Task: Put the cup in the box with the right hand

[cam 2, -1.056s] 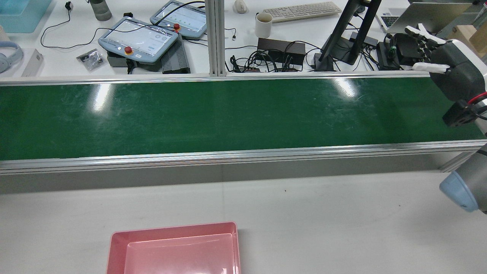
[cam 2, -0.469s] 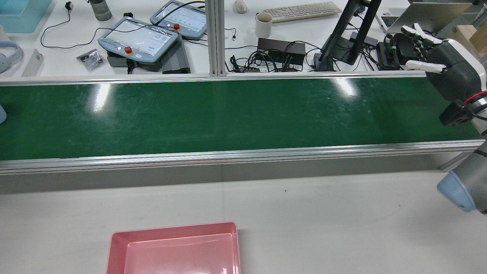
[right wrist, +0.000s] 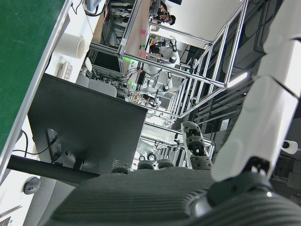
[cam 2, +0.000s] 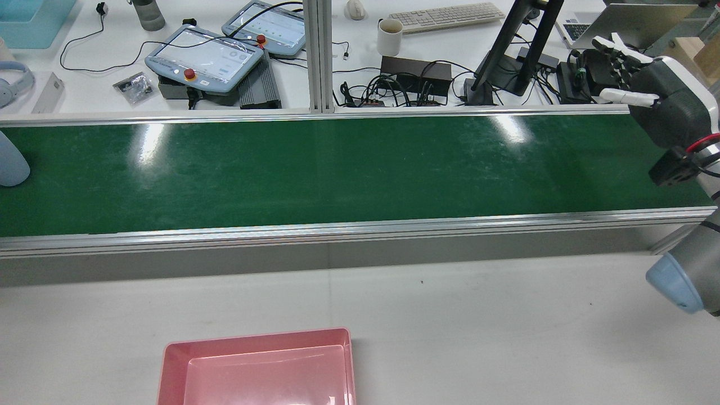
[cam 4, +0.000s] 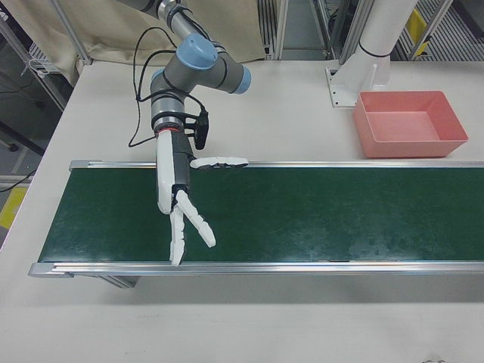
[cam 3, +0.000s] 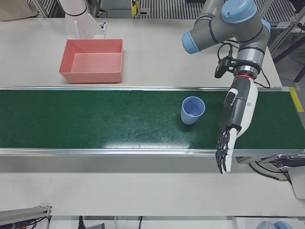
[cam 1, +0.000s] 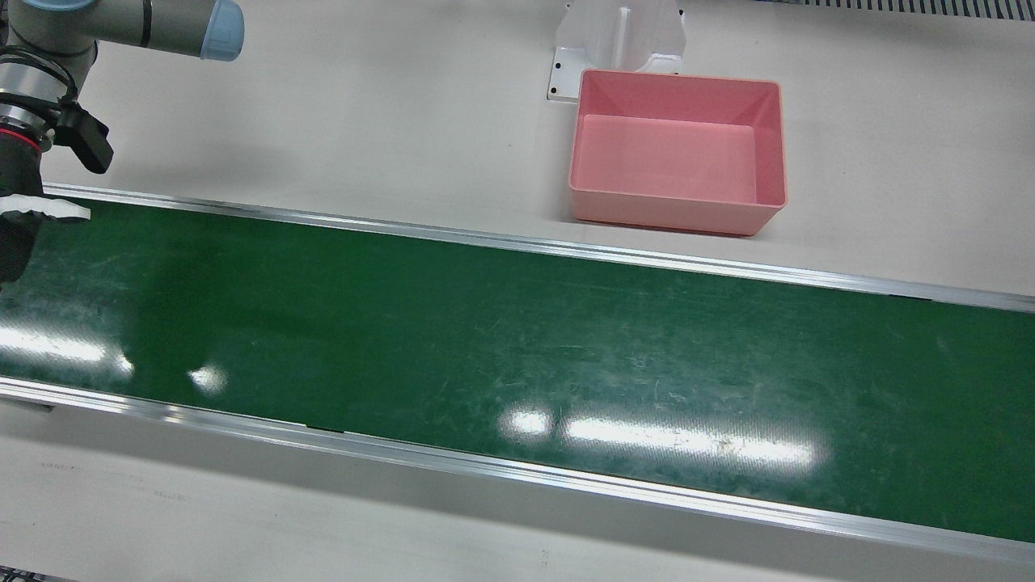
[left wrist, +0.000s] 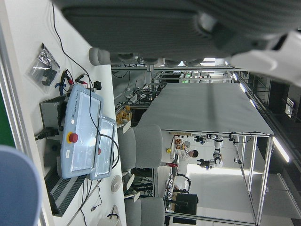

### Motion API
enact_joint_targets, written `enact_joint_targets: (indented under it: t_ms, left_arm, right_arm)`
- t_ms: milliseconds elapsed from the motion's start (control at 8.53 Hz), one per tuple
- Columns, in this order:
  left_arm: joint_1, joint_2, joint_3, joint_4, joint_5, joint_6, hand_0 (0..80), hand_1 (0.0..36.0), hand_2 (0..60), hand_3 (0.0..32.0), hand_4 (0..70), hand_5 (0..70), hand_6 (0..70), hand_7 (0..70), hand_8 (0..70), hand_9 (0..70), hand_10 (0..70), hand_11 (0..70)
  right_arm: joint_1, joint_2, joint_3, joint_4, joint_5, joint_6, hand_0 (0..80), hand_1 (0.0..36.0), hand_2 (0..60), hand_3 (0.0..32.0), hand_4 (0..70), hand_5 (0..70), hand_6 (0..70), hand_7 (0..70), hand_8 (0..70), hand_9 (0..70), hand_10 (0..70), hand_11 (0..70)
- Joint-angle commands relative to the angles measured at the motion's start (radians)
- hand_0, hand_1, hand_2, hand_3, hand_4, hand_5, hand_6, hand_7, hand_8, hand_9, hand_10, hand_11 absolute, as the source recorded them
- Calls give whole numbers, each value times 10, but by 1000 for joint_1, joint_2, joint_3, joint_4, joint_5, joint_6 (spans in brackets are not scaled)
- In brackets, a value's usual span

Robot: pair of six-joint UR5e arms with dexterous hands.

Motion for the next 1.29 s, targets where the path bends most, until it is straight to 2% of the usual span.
enact_joint_targets:
  t_ms: [0,1173]
  left_arm:
    - [0,0,0,0,0,0,0,0,0,0,0,0,0,0,0,0,0,0]
    - [0,0,0,0,0,0,0,0,0,0,0,0,0,0,0,0,0,0]
  right_arm:
    - [-3,0,2,0,0,0,466,145,88,0,0,32,0,0,0,0,0,0]
    - [0,0,2,0,-2,0,465,145,102,0,0,30,0,0,0,0,0,0]
